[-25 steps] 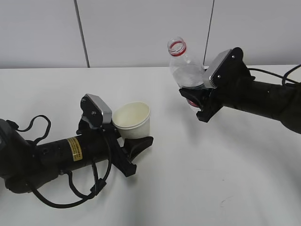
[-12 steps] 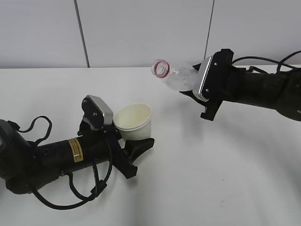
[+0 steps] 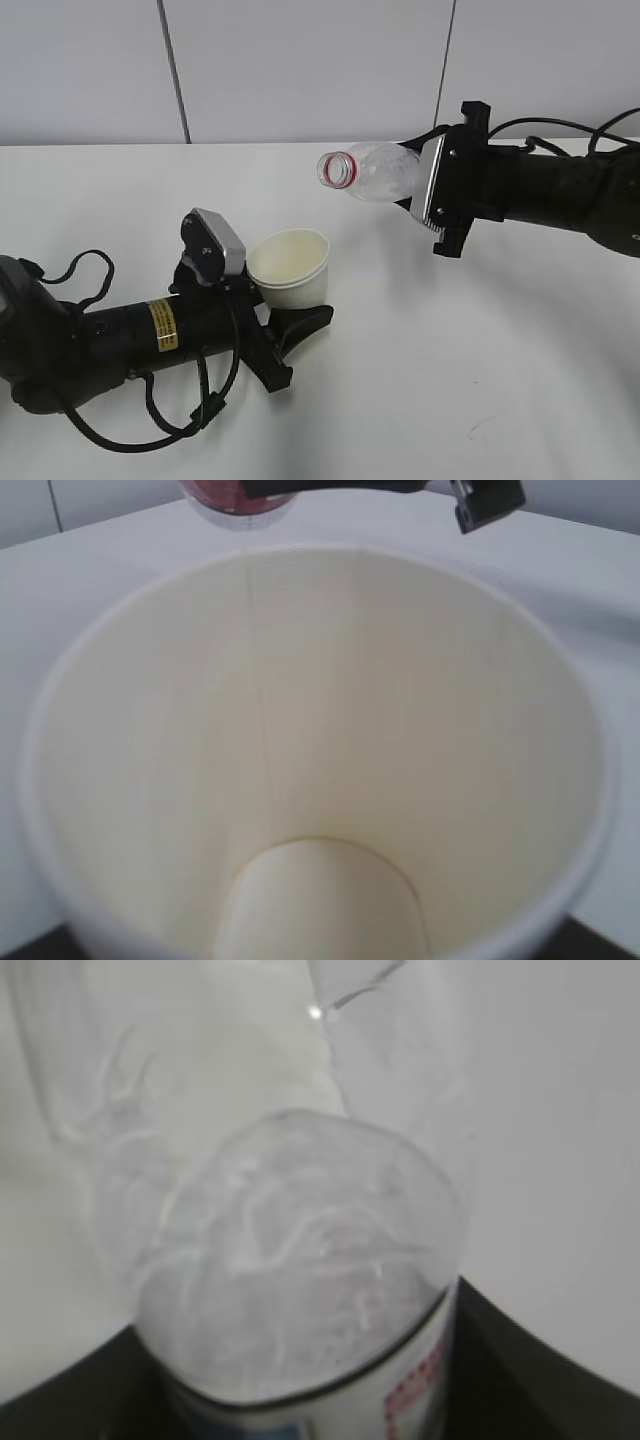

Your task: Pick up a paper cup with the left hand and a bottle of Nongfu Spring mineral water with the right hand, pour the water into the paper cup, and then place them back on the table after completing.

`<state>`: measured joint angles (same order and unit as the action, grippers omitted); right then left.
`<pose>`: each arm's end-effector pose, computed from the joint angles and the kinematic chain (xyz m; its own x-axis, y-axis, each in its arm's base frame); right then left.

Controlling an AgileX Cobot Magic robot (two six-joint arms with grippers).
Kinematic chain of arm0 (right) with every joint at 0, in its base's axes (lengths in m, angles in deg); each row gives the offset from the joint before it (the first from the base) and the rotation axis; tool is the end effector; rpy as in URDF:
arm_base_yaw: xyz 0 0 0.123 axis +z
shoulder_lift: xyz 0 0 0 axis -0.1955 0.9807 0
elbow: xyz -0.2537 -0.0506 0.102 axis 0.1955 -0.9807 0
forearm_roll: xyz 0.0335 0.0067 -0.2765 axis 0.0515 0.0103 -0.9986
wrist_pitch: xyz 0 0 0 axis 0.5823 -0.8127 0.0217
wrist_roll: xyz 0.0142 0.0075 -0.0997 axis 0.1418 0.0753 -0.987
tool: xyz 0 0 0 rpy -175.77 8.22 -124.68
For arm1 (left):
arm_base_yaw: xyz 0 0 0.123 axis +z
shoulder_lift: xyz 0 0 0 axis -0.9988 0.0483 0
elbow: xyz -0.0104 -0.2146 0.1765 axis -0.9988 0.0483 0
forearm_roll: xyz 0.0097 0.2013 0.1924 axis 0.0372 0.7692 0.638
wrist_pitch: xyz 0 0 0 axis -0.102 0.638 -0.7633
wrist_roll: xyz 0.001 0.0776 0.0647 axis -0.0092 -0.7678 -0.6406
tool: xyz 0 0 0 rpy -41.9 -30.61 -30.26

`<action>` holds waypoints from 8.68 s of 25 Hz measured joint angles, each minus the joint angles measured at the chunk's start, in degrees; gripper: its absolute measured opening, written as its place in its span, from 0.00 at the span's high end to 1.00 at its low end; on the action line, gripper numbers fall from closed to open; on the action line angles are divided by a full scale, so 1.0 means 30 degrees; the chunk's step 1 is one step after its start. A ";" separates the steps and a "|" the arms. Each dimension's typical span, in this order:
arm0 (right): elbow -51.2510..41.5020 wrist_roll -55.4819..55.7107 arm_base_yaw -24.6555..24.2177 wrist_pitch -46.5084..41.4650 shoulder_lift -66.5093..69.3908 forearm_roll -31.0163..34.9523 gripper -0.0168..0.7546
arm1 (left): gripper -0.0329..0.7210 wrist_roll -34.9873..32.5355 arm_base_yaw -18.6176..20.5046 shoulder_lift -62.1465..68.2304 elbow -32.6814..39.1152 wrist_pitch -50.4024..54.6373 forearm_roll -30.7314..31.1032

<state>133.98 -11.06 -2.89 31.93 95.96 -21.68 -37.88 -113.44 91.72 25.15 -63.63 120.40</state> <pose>0.3994 0.1044 0.1416 0.3909 -0.7894 -0.4733 -0.5111 0.2415 -0.8249 0.2830 -0.2022 0.0404 -0.1479 0.2043 -0.9677 0.8745 0.4840 -0.0315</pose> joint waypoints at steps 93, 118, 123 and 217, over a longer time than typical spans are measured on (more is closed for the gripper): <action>0.0000 -1.0648 0.0026 0.1676 0.0000 0.1570 0.42 | 0.45 0.0000 -0.0787 0.0000 0.0000 0.0058 0.0806; 0.0000 -1.1020 0.0026 0.1704 0.0000 0.1871 0.42 | 0.45 0.0000 -0.0787 0.0015 0.0000 0.0075 0.0806; 0.0000 -1.1020 0.0026 0.1704 0.0000 0.1917 0.42 | 0.45 0.0000 -0.0787 0.0020 0.0000 0.0091 0.0806; -0.1113 1.5200 -0.0637 0.2580 0.0000 0.8403 0.42 | 0.45 -0.0156 0.1513 0.0020 0.0000 0.0195 -0.4990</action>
<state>130.64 34.55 -4.80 39.67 95.96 3.53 -38.35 -108.90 91.78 25.15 -63.04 105.43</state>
